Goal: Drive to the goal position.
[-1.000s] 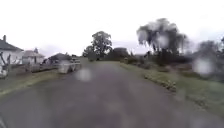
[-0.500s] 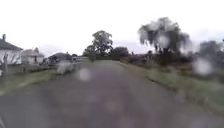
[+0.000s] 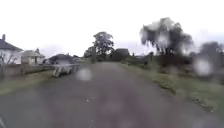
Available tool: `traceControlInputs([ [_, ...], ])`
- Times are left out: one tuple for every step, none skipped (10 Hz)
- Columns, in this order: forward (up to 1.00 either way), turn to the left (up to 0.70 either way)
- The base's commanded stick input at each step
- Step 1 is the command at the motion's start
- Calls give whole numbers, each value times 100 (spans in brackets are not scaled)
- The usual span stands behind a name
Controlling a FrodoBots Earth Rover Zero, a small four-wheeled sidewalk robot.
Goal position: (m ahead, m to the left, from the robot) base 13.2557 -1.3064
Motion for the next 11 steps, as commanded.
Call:
traceControlInputs([
  [100, 0],
  [100, 0],
  [100, 0],
  [100, 0],
  [100, 0],
  [100, 0],
  [100, 0],
  [100, 0],
  [100, 0],
  [100, 0],
  [100, 0],
])
